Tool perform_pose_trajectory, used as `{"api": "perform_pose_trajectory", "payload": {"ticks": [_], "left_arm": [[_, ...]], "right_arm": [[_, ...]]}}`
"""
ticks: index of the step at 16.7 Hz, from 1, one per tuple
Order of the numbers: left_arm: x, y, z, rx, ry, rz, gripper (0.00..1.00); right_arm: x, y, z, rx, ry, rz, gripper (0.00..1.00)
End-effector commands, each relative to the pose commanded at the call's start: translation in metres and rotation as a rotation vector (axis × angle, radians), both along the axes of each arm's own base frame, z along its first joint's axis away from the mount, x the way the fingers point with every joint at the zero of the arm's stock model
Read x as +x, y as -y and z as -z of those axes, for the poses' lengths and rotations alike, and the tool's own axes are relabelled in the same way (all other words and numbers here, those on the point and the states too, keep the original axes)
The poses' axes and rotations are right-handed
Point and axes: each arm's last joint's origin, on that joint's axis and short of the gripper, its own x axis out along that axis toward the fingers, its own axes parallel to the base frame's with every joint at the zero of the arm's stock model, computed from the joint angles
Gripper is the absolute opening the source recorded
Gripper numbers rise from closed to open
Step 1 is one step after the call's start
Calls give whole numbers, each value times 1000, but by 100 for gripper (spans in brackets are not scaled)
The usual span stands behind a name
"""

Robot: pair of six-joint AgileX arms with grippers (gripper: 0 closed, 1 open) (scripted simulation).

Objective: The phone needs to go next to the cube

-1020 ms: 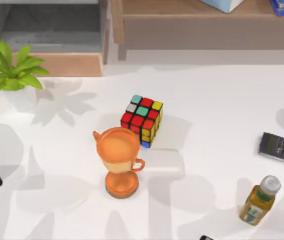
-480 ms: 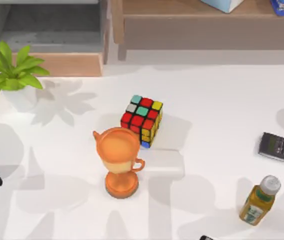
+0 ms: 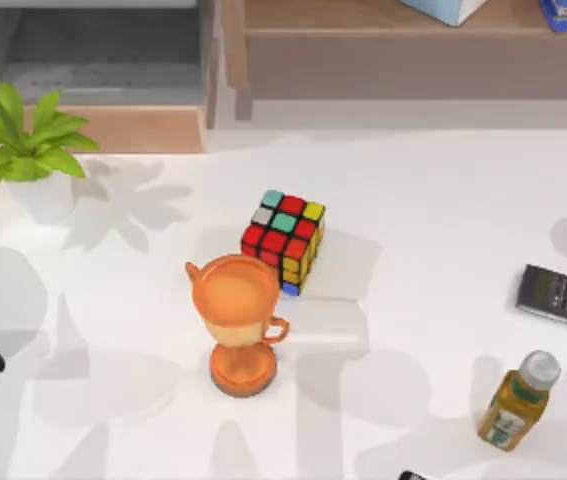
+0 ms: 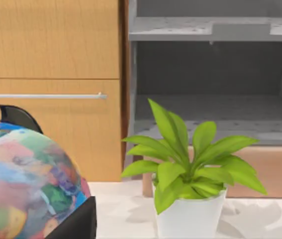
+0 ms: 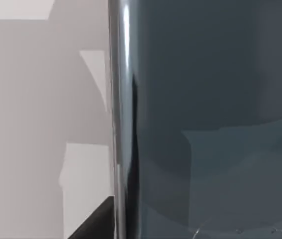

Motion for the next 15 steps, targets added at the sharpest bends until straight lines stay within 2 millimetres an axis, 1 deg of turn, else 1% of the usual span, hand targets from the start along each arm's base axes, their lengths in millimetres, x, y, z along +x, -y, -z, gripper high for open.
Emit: {"api": "perform_pose_trajectory", "payload": {"ticks": [2,4,7,9,11,13,15], "left_arm": [[0,0,0,0,0,0,100],[0,0,0,0,0,0,100],[0,0,0,0,0,0,100],[0,0,0,0,0,0,100],[0,0,0,0,0,0,100],[0,0,0,0,0,0,100],[0,0,0,0,0,0,100]], "right_arm": [[7,0,-19,-30,42,22,0],[17,-6,-39,-54,88,42,0],[38,-25,-68,-68,149,59,0],[53,-45,-83,-59,176,58,0],[68,-70,-93,-38,184,47,0],[82,-99,-99,-10,176,28,0],[94,-132,-101,20,153,1,0]]}}
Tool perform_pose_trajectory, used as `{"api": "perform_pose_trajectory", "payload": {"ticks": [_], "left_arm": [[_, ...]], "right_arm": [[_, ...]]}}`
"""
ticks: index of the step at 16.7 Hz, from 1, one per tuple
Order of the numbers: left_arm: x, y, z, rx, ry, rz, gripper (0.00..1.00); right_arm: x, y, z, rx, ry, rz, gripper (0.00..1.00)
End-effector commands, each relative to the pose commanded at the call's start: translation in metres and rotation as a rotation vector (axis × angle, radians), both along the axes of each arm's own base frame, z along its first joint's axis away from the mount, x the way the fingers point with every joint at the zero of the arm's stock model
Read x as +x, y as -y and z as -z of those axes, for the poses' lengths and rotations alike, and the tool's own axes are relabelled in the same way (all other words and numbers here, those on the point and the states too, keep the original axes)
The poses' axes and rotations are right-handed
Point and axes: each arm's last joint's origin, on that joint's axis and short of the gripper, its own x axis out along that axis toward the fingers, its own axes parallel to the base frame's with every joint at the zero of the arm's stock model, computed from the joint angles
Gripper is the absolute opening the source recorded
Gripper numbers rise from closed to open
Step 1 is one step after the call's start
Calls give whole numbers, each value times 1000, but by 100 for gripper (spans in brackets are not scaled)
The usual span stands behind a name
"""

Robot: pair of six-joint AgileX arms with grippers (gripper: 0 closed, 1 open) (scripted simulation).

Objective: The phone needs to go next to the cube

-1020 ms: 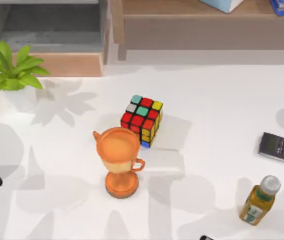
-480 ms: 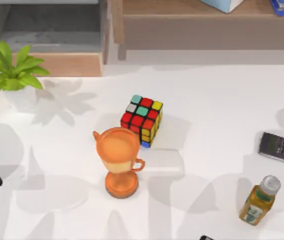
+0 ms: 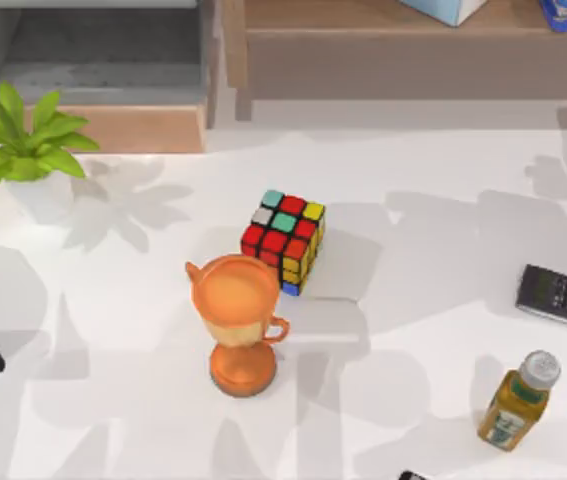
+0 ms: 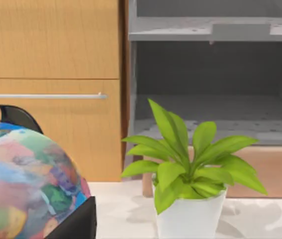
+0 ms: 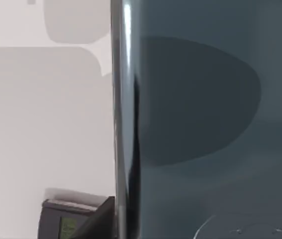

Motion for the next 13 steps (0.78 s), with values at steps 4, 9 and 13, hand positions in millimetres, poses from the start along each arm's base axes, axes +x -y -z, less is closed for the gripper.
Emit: {"api": "perform_pose_trajectory", "payload": {"ticks": [4,9,13], "left_arm": [[0,0,0,0,0,0,100],[0,0,0,0,0,0,100],[0,0,0,0,0,0,100]], "right_arm": [[17,-68,9,35,-73,-68,0],[25,-145,34,28,-164,-155,0],[24,-191,54,3,-194,-217,0]]}}
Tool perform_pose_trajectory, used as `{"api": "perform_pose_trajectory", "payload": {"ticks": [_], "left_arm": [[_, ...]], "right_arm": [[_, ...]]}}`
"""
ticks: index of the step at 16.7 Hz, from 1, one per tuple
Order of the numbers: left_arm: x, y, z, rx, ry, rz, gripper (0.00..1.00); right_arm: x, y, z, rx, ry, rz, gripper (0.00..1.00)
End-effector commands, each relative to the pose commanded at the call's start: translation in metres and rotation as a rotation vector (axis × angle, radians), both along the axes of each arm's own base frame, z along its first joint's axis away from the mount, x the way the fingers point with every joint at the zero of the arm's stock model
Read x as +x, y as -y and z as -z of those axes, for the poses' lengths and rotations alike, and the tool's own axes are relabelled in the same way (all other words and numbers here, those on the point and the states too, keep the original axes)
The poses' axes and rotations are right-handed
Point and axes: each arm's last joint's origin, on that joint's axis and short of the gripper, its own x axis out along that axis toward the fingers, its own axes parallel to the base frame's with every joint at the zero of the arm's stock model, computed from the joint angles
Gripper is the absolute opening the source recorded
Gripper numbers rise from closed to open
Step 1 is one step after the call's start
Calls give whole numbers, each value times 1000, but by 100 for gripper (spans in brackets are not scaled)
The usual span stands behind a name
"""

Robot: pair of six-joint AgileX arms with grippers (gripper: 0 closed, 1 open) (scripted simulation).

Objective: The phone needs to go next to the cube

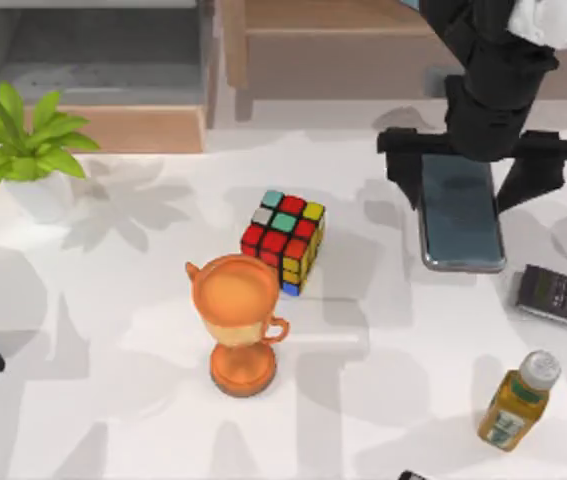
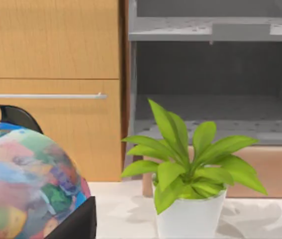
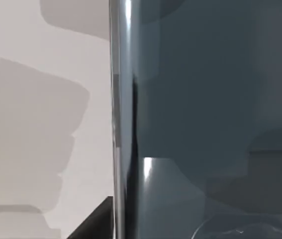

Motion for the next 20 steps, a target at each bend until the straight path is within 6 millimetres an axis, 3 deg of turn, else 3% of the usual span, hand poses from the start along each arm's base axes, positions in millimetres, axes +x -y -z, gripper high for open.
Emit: {"api": "perform_pose_trajectory", "payload": {"ticks": [4,20], "left_arm": [[0,0,0,0,0,0,100],[0,0,0,0,0,0,100]], "right_arm": [[-2,-23,13,-18,-9,-36,0],[-2,-30,3,-13,47,-53,0]]}}
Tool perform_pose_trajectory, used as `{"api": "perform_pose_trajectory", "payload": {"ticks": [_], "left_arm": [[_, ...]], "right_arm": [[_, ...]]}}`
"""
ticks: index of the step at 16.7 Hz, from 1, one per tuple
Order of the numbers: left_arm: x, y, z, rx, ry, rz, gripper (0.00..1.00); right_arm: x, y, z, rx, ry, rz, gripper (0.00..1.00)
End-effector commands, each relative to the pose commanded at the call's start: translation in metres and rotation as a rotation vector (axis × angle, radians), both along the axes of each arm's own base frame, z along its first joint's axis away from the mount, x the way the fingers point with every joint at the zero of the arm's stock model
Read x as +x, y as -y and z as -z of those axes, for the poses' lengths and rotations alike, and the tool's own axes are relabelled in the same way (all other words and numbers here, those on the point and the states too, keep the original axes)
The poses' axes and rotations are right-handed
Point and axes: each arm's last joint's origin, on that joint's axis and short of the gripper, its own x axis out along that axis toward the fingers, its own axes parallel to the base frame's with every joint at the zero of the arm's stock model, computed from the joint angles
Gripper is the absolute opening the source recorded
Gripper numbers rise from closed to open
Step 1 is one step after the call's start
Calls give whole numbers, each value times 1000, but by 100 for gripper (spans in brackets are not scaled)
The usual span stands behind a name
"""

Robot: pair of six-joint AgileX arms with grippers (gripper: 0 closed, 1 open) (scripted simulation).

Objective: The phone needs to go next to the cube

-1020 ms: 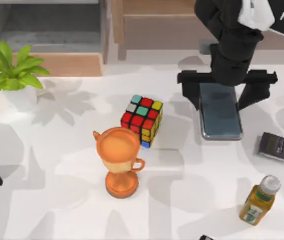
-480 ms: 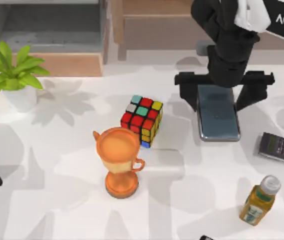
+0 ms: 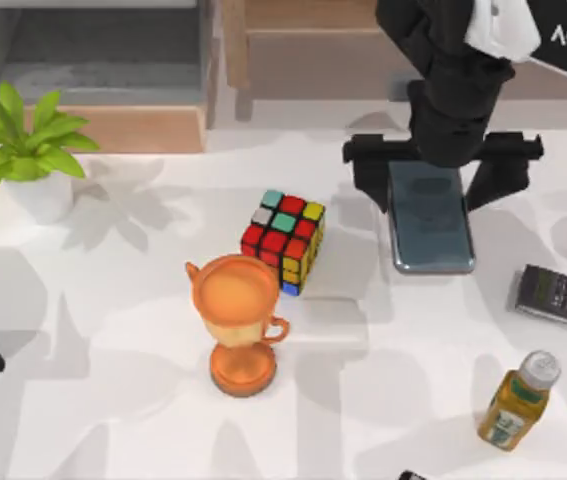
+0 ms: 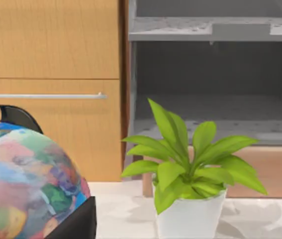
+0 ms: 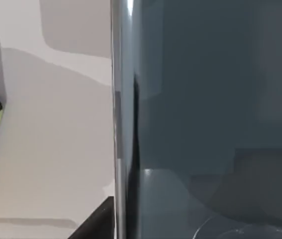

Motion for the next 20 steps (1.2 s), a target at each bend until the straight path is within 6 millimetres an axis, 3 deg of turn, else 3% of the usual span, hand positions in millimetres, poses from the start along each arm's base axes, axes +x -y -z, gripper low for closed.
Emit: {"api": "perform_pose_trajectory", "payload": {"ticks": [13,20], "left_arm": [[0,0,0,0,0,0,100],[0,0,0,0,0,0,100]], "right_arm": [[-3,-17,-36,30,182,-42,0],[0,-15,-41,56,215,-28,0]]}}
